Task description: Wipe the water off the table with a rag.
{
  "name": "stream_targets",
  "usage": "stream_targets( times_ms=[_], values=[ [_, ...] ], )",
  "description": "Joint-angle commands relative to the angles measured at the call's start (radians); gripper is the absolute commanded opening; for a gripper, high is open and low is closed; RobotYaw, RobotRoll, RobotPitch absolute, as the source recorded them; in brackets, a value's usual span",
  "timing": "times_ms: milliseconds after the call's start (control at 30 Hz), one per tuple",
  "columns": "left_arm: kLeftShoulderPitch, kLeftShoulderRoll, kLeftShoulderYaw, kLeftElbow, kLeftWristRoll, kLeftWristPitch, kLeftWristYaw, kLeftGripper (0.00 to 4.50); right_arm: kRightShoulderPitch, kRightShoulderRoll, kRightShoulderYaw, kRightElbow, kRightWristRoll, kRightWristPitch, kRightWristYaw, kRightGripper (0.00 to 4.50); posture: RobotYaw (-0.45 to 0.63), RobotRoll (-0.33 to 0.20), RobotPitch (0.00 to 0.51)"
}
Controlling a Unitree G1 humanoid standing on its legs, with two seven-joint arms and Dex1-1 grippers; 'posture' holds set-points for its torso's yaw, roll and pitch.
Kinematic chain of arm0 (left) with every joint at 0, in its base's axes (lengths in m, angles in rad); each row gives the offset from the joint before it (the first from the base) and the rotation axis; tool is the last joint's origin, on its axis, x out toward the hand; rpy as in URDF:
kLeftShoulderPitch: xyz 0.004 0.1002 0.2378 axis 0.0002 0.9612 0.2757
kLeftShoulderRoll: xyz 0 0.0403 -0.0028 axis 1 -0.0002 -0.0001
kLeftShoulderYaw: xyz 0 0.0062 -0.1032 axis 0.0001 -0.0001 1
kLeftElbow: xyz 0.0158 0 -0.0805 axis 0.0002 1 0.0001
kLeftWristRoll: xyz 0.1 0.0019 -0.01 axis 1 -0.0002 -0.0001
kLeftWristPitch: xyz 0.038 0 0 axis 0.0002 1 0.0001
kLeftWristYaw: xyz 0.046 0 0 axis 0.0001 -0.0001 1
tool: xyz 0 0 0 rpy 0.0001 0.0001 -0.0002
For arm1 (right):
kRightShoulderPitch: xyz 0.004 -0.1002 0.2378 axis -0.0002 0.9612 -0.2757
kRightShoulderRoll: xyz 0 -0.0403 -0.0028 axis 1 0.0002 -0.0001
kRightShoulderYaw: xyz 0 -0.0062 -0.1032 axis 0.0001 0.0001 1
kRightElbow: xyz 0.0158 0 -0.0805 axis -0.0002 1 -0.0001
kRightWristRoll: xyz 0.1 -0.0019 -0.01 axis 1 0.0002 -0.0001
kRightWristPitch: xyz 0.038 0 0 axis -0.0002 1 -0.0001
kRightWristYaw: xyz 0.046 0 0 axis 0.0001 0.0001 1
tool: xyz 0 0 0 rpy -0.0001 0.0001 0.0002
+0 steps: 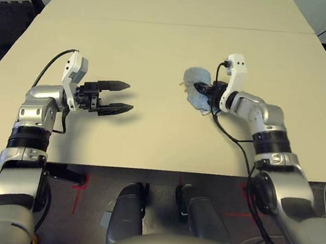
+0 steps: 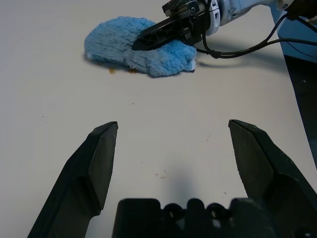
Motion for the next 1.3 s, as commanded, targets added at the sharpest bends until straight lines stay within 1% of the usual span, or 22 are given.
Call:
stream_targets(
  times_ms=[33, 233, 367, 600, 633, 800, 933, 1067, 1167, 1300],
  values=[
    [0.023, 0.007, -0.001, -0.031, 0.003, 0.003, 0.003, 4.5, -0.048, 0.045, 0.024, 0.096, -0.026, -0.056, 0.007, 0.14, -0.17, 0.0, 0.14],
    [0.04, 0.007, 0.004, -0.051, -0.001, 0.01, 0.008, 4.5, -0.095, 0.087, 0.052, 0.192, -0.075, -0.126, 0.034, 0.14, -0.16, 0.0, 0.14],
    [0.043, 0.006, 0.003, -0.056, -0.002, 0.013, 0.011, 4.5, -0.106, 0.081, 0.051, 0.225, -0.094, -0.157, 0.043, 0.14, -0.16, 0.0, 0.142],
    [0.041, 0.004, 0.0, -0.046, 0.001, 0.008, 0.009, 4.5, -0.116, -0.002, 0.034, 0.234, -0.1, -0.158, 0.076, 0.14, -0.16, 0.0, 0.142],
    [0.037, 0.003, -0.002, -0.042, 0.003, 0.007, 0.009, 4.5, -0.118, -0.017, 0.033, 0.233, -0.099, -0.156, 0.082, 0.14, -0.18, 0.0, 0.141],
    [0.025, -0.004, -0.008, -0.029, 0.007, 0.002, 0.007, 4.5, -0.12, -0.092, 0.031, 0.212, -0.098, -0.135, 0.119, 0.14, -0.19, 0.0, 0.138],
    [0.01, -0.011, -0.013, -0.012, 0.011, -0.005, 0.004, 4.5, -0.102, -0.188, 0.04, 0.174, -0.11, -0.115, 0.16, 0.14, -0.2, 0.0, 0.136],
    [0.002, -0.014, -0.016, -0.002, 0.014, -0.011, 0.002, 4.5, -0.086, -0.254, 0.038, 0.148, -0.117, -0.1, 0.184, 0.14, -0.21, 0.0, 0.132],
    [-0.006, -0.02, -0.018, 0.008, 0.016, -0.016, 0.002, 4.5, -0.068, -0.321, 0.034, 0.124, -0.12, -0.088, 0.205, 0.14, -0.21, 0.0, 0.131],
    [-0.011, -0.025, -0.022, 0.018, 0.017, -0.024, 0.001, 4.5, -0.046, -0.37, 0.019, 0.073, -0.103, -0.047, 0.226, 0.14, -0.22, 0.0, 0.127]
  ],
)
